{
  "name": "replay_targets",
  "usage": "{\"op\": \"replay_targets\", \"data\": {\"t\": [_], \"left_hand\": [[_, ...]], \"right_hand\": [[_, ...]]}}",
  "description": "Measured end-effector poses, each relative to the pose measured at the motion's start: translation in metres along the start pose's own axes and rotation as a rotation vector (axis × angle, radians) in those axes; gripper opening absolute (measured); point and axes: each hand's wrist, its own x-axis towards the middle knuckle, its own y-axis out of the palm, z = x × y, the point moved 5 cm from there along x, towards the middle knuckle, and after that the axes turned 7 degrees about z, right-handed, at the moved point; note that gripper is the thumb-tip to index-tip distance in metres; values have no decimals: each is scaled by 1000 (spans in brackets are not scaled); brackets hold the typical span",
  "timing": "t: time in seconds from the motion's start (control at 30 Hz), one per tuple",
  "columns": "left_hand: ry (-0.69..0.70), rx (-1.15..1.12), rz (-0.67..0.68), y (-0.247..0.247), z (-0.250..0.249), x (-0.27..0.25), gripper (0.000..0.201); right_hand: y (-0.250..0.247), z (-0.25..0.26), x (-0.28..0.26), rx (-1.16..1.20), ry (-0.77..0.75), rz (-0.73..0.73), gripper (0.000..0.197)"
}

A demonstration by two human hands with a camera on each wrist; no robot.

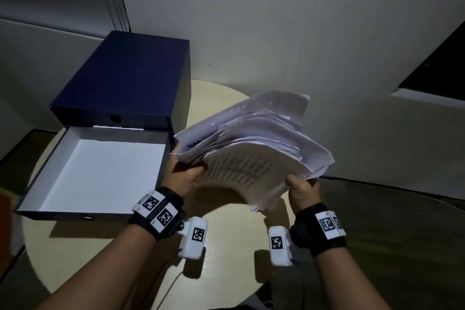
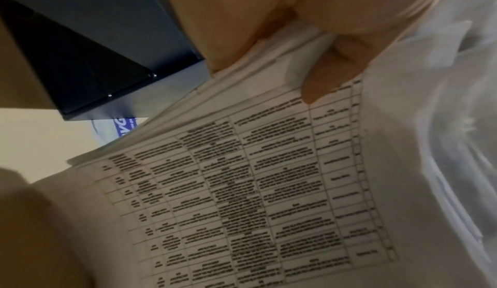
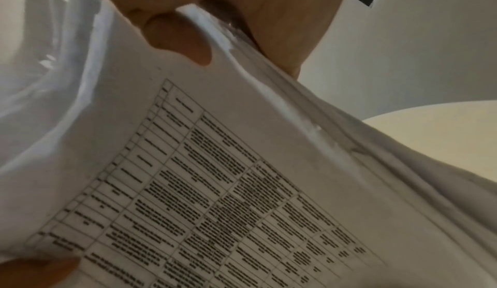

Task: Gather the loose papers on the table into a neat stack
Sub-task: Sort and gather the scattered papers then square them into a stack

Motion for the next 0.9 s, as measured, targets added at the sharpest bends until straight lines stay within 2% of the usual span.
{"op": "replay_targets", "data": {"t": [0.07, 0.1, 0.17, 0.2, 0.27, 0.33, 0.4, 0.47, 0.53, 0.6, 0.63, 0.7, 0.73, 0.8, 0.87, 0.9], "left_hand": [[7, -16, 32, -4, -1, 10, 60], [2, -9, 31, -7, 1, 16, 60], [-23, -17, 5, -10, 7, 22, 51], [-51, -10, 4, -8, 8, 23, 45], [-77, -25, 48, 0, 8, 25, 28], [-103, -5, 48, 4, 9, 25, 18], [-50, 110, 31, 2, 6, 24, 26], [-45, 118, 47, -1, 6, 23, 32], [-148, 125, 15, -10, 22, 26, 43], [-235, 141, 26, -14, 38, 27, 49], [-229, 172, 35, -12, 41, 27, 46], [-141, 171, -1, -8, 29, 24, 35], [-80, 111, -12, -7, 19, 22, 32], [-8, 24, -5, -12, 7, 18, 35], [-28, 54, 20, -15, 12, 16, 43], [-69, 79, 25, -14, 20, 17, 40]], "right_hand": [[-2, -3, 7, 26, 7, -27, 34], [-3, -5, 8, 20, 25, -48, 33], [-8, -22, 10, -31, 133, -86, 16], [-8, -32, 9, -48, 212, -89, 13], [-5, -41, 9, -78, 319, -77, 17], [-3, -41, 11, -89, 312, -98, 16], [-10, -41, 14, -98, 267, -154, 27], [-14, -42, 14, -191, 268, -134, 30], [-9, -48, 14, -300, 332, -21, 19], [-5, -51, 14, -343, 418, -10, 26], [-4, -48, 15, -303, 415, -43, 29], [-6, -34, 18, -149, 274, -126, 17], [-8, -27, 18, -91, 195, -148, 12], [-14, -22, 14, -19, 101, -141, 17], [-14, -27, 10, -49, 117, -85, 14], [-11, -31, 7, -94, 148, -53, 9]]}}
